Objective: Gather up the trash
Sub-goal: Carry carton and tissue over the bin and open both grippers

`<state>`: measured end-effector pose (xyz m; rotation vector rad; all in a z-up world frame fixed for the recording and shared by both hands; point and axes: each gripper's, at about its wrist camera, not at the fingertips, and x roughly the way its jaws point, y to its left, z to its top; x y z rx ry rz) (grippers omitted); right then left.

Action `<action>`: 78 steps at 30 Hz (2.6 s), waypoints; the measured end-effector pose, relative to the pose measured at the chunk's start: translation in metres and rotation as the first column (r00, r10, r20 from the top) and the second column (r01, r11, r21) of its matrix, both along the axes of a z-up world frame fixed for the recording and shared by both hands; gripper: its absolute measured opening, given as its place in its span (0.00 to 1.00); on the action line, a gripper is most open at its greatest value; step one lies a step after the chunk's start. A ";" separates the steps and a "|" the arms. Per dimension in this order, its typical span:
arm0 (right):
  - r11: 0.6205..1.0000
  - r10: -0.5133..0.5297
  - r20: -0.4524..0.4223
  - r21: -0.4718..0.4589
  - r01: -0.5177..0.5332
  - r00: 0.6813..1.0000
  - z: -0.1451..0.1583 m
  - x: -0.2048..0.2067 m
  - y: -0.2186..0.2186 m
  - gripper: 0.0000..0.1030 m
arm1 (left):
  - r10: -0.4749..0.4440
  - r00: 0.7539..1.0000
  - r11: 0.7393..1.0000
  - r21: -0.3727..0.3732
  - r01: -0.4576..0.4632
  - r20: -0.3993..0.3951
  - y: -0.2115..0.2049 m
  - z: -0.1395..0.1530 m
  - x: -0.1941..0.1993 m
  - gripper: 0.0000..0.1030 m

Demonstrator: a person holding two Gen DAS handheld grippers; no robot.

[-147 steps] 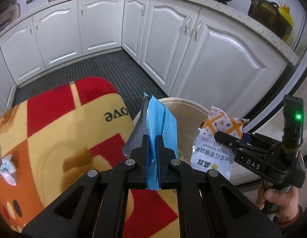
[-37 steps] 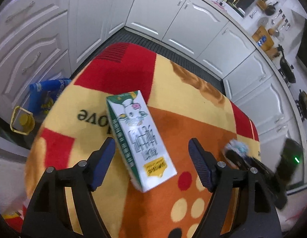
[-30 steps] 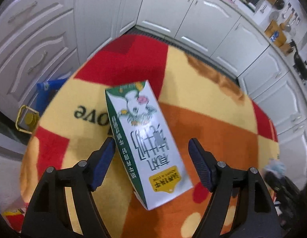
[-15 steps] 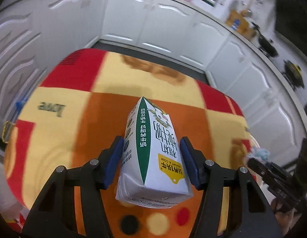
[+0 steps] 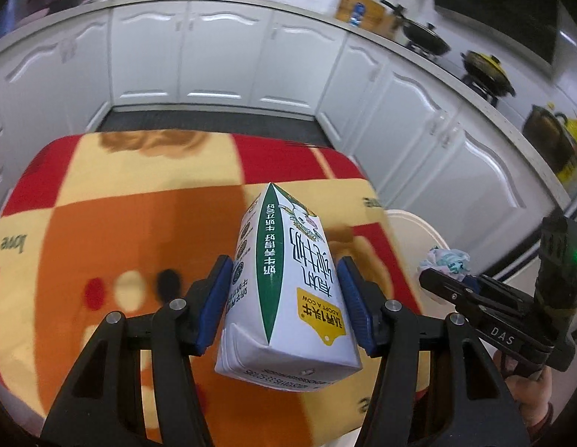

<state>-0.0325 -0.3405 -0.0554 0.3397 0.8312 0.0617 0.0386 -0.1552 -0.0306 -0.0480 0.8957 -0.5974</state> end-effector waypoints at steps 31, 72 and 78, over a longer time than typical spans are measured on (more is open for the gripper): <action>0.963 -0.261 -0.179 0.019 0.268 0.949 -0.063 -0.039 -0.139 0.29 | -0.269 0.959 0.962 0.015 0.271 -0.088 -0.192 -0.040 -0.007 0.54; 0.951 -0.308 -0.095 -0.013 0.308 0.947 -0.040 -0.061 -0.101 0.74 | -0.106 0.988 0.986 0.142 0.089 0.113 -0.129 -0.027 -0.016 0.70; 0.964 -0.266 -0.039 -0.029 0.265 0.963 -0.024 -0.048 -0.070 0.74 | -0.028 0.985 0.990 0.141 0.004 0.171 -0.083 -0.016 -0.016 0.70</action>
